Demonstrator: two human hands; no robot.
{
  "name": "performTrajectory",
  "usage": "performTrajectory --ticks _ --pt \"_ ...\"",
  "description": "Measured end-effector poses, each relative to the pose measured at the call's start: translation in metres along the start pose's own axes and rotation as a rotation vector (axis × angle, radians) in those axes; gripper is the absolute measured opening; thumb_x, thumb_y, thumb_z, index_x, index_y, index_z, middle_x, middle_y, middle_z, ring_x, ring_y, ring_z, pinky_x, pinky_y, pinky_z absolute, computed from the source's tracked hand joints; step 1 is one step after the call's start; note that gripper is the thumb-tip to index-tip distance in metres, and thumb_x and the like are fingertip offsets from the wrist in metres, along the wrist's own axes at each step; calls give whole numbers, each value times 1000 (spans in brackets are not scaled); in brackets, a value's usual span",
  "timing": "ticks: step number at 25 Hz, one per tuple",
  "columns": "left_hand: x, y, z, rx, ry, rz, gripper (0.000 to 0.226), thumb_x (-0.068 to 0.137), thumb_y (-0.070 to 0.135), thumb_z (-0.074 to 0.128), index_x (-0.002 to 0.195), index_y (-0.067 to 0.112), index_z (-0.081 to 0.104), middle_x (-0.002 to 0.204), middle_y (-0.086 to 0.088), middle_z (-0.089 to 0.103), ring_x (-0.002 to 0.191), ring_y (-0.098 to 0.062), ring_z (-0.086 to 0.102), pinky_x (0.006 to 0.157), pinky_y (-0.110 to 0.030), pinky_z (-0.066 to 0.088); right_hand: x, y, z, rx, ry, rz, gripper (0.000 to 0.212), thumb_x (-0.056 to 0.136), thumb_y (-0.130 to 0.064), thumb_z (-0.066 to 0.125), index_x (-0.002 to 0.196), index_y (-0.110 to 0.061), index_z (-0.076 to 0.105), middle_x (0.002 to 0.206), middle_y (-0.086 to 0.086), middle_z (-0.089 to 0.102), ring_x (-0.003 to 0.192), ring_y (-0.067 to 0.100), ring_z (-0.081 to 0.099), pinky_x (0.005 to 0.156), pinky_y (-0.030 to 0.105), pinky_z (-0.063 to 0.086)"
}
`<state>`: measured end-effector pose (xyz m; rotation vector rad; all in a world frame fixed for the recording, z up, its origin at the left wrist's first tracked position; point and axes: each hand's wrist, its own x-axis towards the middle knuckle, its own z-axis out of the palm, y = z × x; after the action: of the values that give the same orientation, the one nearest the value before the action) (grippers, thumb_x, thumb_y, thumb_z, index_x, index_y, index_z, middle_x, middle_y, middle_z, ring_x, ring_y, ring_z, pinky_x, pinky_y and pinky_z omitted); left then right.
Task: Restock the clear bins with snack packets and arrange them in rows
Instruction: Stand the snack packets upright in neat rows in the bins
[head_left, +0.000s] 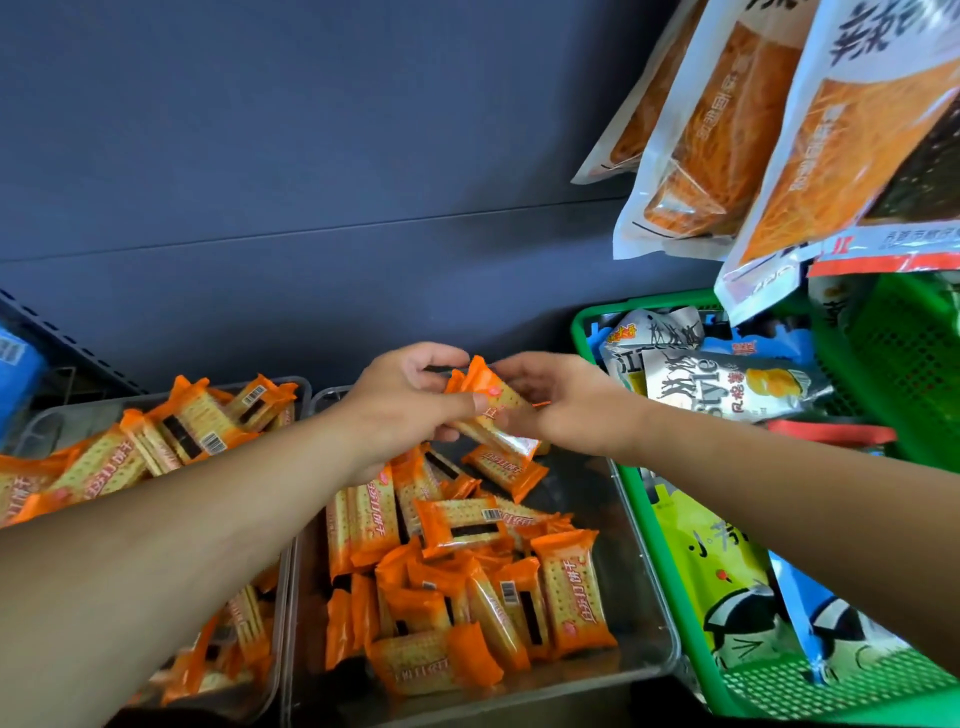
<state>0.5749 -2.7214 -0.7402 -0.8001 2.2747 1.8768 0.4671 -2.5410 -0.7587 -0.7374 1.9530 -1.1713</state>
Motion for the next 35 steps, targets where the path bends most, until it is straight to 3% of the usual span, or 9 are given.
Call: performTrajectory --ticks 7,10,12,16,20,25,27,30,35 --pt "6 5 12 -170 -37 -33 30 104 32 62 131 18 64 116 -5 77 106 -20 75 90 -39 61 -3 -3 -21 48 75 8 35 90 -8 79 119 -25 71 105 0 78 101 19 74 90 37 61" --pt "26 -25 23 439 42 52 35 109 43 48 114 15 67 111 -12 72 106 -30 69 94 -44 56 -6 6 -33 50 283 25 35 86 -10 83 117 -22 70 93 -2 75 86 17 73 78 34 62" --pt "40 -45 35 854 -88 109 38 105 50 51 107 16 68 103 -8 72 103 -30 68 89 -42 56 -8 13 -40 53 386 19 36 84 -11 84 114 -25 70 86 -8 72 79 10 70 73 30 59" --pt "62 -62 54 1050 -230 -39 83 89 71 62 152 18 48 150 -6 56 135 -28 55 107 -42 50 -14 13 -54 233 478 58 29 83 -8 84 105 -24 72 84 -5 74 73 10 70 70 28 57" --pt "65 -69 58 978 -190 -161 110 63 78 80 151 21 47 151 -1 55 135 -27 55 109 -44 50 -14 8 -57 254 450 70 27 82 -7 84 105 -20 74 91 1 77 81 19 73 78 35 57" --pt "54 -58 50 582 -105 -75 35 75 23 93 105 23 75 100 7 77 93 -12 73 91 -37 61 -12 12 -51 186 410 90 35 81 -9 85 109 -23 70 95 6 75 86 25 75 80 41 60" --pt "44 -52 48 489 -131 44 30 78 5 88 102 19 76 96 4 78 87 -10 75 84 -31 62 -10 13 -51 176 420 97 39 79 -10 85 110 -21 66 96 6 74 85 26 74 80 44 60" --pt "40 -43 58 485 -81 201 33 77 5 88 106 14 74 96 -1 74 83 -11 70 73 -21 56 -10 14 -55 162 420 125 43 75 -12 88 110 -21 63 100 10 75 88 28 75 84 49 62" --pt "55 -46 76 893 74 348 32 82 31 86 107 27 66 102 11 56 97 -16 61 80 -36 55 -12 18 -59 163 379 144 47 74 -9 91 110 -15 61 98 14 77 82 27 76 69 39 58"
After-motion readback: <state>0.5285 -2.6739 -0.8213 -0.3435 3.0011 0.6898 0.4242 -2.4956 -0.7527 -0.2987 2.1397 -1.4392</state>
